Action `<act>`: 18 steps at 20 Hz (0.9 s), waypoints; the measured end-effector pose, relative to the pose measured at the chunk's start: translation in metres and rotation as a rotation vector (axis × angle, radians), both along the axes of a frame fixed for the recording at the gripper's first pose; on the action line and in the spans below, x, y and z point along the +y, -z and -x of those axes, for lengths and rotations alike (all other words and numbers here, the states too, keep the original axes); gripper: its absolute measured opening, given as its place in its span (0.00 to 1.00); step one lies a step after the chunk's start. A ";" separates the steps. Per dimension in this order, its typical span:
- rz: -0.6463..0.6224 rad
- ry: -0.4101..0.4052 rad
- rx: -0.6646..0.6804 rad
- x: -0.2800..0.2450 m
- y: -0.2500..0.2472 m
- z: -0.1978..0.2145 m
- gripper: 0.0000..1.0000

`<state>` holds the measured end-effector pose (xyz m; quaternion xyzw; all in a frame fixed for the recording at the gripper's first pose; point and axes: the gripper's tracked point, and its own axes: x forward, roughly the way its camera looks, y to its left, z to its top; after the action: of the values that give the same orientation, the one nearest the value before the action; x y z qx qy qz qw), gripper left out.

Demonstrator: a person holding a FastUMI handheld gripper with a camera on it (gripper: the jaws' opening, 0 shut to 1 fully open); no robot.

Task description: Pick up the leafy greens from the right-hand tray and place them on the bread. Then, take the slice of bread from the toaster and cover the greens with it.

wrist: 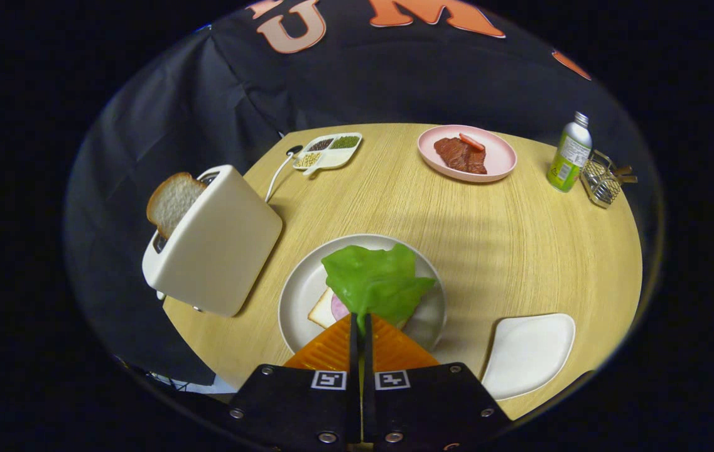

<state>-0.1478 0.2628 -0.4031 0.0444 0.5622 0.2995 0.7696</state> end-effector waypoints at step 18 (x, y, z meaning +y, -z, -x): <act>0.046 0.082 -0.019 -0.005 -0.005 -0.027 0.62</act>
<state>-0.1212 0.2582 -0.3978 0.0468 0.5594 0.2552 0.7873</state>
